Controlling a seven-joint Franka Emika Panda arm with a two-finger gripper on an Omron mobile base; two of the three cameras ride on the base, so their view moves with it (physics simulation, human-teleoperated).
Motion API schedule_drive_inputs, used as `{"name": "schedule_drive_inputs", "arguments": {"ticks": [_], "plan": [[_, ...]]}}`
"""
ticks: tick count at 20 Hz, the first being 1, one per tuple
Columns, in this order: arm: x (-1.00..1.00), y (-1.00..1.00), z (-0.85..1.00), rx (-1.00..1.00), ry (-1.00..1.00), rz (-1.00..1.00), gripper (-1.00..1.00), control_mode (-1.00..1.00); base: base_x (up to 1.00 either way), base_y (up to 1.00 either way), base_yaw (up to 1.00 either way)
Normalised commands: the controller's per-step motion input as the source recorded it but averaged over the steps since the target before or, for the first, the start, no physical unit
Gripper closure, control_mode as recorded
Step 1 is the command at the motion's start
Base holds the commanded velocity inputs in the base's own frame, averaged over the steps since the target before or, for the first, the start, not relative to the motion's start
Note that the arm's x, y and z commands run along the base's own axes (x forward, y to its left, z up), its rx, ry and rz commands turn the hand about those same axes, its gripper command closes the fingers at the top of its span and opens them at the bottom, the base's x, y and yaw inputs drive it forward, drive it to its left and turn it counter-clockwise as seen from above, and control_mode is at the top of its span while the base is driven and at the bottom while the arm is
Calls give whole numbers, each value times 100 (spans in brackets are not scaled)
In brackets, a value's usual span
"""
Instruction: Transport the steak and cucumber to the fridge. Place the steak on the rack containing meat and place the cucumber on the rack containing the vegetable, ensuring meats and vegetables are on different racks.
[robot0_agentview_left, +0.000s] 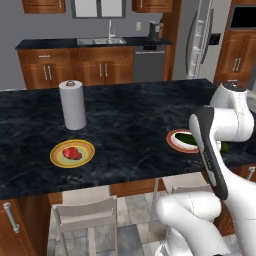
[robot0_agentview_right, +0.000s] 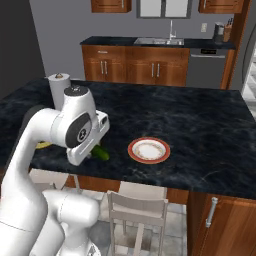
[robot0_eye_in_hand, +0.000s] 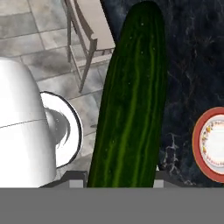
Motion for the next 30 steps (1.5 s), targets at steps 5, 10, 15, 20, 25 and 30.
{"name": "schedule_drive_inputs", "arguments": {"ticks": [5,10,15,20,25,30], "plan": [[-60,0,59,0,-1,5,100,100,-40,0,3],[0,0,0,0,0,0,100,100,-85,-36,2],[0,0,0,0,0,0,100,100,-50,-100,0],[0,0,0,0,0,0,100,100,-22,-100,0],[0,0,0,0,0,0,100,100,-8,-100,0],[0,0,0,0,0,0,100,100,0,-100,0]]}}
